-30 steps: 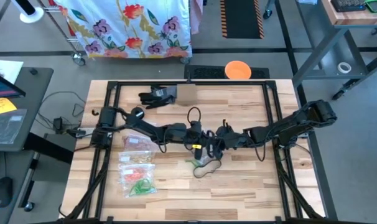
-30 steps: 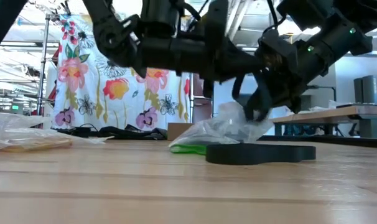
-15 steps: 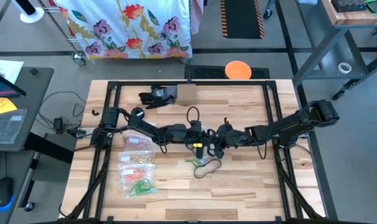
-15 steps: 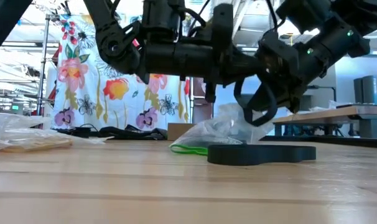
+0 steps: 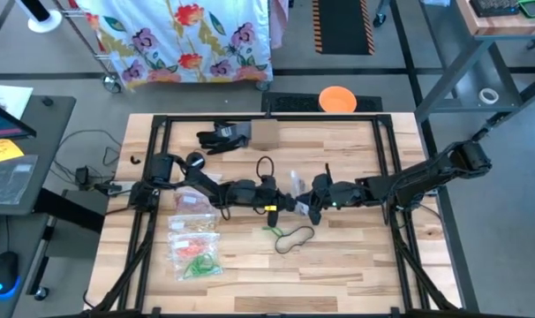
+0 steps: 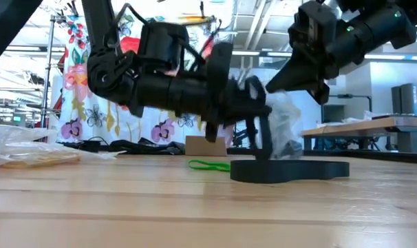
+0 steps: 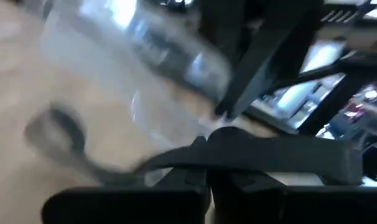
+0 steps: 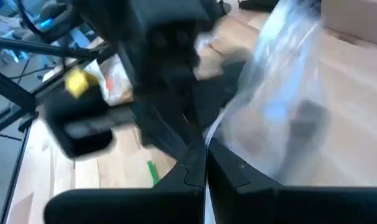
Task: Sort rubber bands
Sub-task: Put the black rubber band into the transparent zip bag
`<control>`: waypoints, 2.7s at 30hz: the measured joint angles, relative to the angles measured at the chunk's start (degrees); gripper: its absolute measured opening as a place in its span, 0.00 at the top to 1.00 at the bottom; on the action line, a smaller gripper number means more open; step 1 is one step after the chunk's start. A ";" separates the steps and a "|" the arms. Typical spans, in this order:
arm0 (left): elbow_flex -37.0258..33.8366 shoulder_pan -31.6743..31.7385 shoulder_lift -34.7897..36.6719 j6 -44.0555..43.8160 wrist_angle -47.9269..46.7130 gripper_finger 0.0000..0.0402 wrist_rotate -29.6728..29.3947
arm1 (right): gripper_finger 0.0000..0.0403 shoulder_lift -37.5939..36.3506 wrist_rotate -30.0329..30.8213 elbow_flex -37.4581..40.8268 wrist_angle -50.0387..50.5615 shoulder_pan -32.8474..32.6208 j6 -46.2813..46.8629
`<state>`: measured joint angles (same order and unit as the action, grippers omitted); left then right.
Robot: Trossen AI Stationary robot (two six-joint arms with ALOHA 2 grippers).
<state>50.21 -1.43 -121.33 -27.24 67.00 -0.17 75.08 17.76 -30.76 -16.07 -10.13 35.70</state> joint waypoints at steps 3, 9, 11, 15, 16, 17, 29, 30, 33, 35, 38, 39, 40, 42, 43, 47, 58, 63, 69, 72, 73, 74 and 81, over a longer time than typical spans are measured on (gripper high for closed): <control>0.20 -0.01 0.42 -0.26 1.05 1.00 0.48 | 1.00 -0.05 -0.19 0.00 0.32 -0.42 0.26; 0.09 0.02 0.21 -1.53 1.47 1.00 0.54 | 1.00 0.11 -0.57 0.04 3.98 -1.47 1.63; 0.09 -0.01 0.21 -2.24 2.76 1.00 1.40 | 1.00 0.17 0.01 0.04 4.74 -2.03 1.77; 0.15 -0.55 0.25 -3.00 5.04 1.00 3.10 | 1.00 0.23 3.68 0.12 7.50 -3.06 1.74; 0.16 -0.73 0.25 -3.11 5.18 1.00 3.33 | 1.00 0.23 3.73 0.13 7.83 -2.98 1.49; 0.16 -0.82 0.25 -3.19 5.14 1.00 3.44 | 1.00 0.23 3.74 0.13 8.13 -2.89 0.89; -12.93 -1.50 10.49 -0.46 1.35 1.00 -8.51 | 1.00 0.27 5.06 0.17 10.59 -3.11 -2.78; -15.47 -1.73 12.29 -0.40 2.43 1.00 -9.55 | 1.00 0.28 5.36 0.17 10.16 -3.20 -2.83; -19.08 -2.14 14.76 -1.87 7.18 1.00 -10.33 | 1.00 0.28 5.99 0.17 7.40 -3.35 -4.21; -19.19 -2.19 14.62 -3.55 7.35 1.00 -10.33 | 1.00 0.28 6.06 0.17 5.98 -3.35 -4.59; -17.17 -2.39 14.26 -3.82 5.27 1.00 -10.39 | 1.00 0.28 6.10 0.19 4.97 -3.08 -4.99; -16.04 -2.47 14.37 -3.19 3.54 1.00 -10.39 | 0.99 0.28 6.10 0.17 4.73 -2.92 -5.44; -14.86 -2.52 14.37 -2.65 1.81 1.00 -10.34 | 0.98 0.28 6.12 0.17 4.61 -2.87 -5.66; -12.57 -2.59 14.29 -2.50 -1.35 0.98 -9.98 | 0.95 0.28 6.12 0.17 4.13 -2.89 -5.68; -11.05 -2.57 14.26 -2.37 -2.82 0.96 -9.95 | 0.94 0.28 6.12 0.17 4.11 -2.89 -5.72; -5.46 -2.14 14.37 -1.34 -11.75 0.89 -10.34 | 0.89 0.28 6.12 0.17 3.80 -2.89 -5.79; -1.58 -1.90 14.31 0.66 -23.66 0.93 -14.24 | 1.00 0.28 7.85 0.17 8.76 -3.24 -7.29; -1.07 -2.22 14.31 11.68 -20.55 0.98 -5.08 | 1.00 0.28 7.85 0.17 11.02 -3.46 -9.09; -0.32 -3.49 14.31 17.36 -21.12 0.92 -7.67 | 1.00 0.28 7.83 0.17 10.93 -3.39 -9.20; -0.35 -4.10 14.31 17.52 -21.38 0.81 -8.17 | 1.00 0.28 7.78 0.17 10.93 -3.39 -9.18; -0.34 -4.28 14.31 16.52 -21.75 0.77 -7.76 | 1.00 0.28 7.76 0.17 10.93 -3.39 -9.18; -0.32 -4.44 14.31 13.77 -23.11 0.73 -6.66 | 1.00 0.28 7.77 0.17 10.93 -3.39 -9.18; 1.38 -3.38 15.58 -0.90 -50.34 0.59 18.15 | 1.00 0.28 7.38 0.17 10.97 -3.39 -9.18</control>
<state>51.59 -4.80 -105.74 -28.14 16.65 17.98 75.35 25.14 -30.59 -5.11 -13.52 26.52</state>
